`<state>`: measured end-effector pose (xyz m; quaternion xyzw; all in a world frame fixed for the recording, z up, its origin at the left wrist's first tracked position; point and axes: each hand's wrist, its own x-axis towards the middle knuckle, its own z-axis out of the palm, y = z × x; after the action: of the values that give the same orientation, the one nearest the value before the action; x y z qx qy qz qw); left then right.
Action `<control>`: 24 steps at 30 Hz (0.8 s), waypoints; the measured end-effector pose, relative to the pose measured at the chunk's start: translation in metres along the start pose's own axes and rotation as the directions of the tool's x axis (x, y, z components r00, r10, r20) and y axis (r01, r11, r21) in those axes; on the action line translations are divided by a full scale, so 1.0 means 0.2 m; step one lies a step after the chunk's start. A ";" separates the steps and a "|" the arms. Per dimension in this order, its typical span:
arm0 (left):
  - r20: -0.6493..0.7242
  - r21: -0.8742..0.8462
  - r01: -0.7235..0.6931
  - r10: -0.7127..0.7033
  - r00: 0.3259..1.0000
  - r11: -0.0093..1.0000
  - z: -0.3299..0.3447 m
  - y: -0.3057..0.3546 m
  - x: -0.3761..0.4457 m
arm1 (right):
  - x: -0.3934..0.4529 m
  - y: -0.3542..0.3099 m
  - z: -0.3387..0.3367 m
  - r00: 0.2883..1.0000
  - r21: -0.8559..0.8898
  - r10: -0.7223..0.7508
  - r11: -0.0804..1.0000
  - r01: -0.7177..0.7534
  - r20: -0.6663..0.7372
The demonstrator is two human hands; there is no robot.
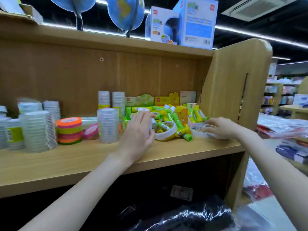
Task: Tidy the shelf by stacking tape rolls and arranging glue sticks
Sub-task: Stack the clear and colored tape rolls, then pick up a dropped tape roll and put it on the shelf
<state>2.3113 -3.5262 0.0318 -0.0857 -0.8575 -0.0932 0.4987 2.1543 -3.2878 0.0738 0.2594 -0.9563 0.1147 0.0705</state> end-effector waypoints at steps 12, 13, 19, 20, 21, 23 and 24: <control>0.076 -0.066 -0.042 0.047 0.996 0.997 0.16 0.07 0.03 | -0.02 0.09 0.09 0.897 0.208 -0.041 0.967 0.146 -0.440; 0.078 -0.085 -0.034 0.040 0.996 0.996 0.16 0.07 0.03 | -0.04 0.06 0.05 0.851 0.307 0.001 0.933 0.188 -0.525; -0.031 -0.378 0.071 -0.090 0.996 0.923 0.05 0.06 0.06 | -0.25 -0.34 -0.09 0.865 0.753 -0.260 0.426 0.501 -0.429; -0.048 -0.415 0.084 -0.114 0.992 0.906 0.00 0.06 0.05 | -0.27 -0.41 -0.08 0.858 0.772 -0.315 0.386 0.505 -0.405; -0.075 -0.422 0.097 -0.141 0.987 0.901 -0.07 0.04 0.04 | -0.28 -0.48 -0.08 0.847 0.779 -0.354 0.360 0.514 -0.396; -0.155 -0.384 0.138 -0.211 0.965 0.913 -0.23 -0.03 0.00 | -0.30 -0.62 -0.09 0.801 0.781 -0.431 0.282 0.557 -0.415; -0.194 -0.354 0.155 -0.235 0.952 0.922 -0.33 -0.07 -0.03 | -0.31 -0.71 -0.11 0.771 0.785 -0.467 0.225 0.577 -0.432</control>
<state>2.3670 -3.5567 0.0569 -0.0713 -0.7689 -0.2964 0.5620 2.2814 -3.3709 0.1079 0.5530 -0.5963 0.5819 0.0070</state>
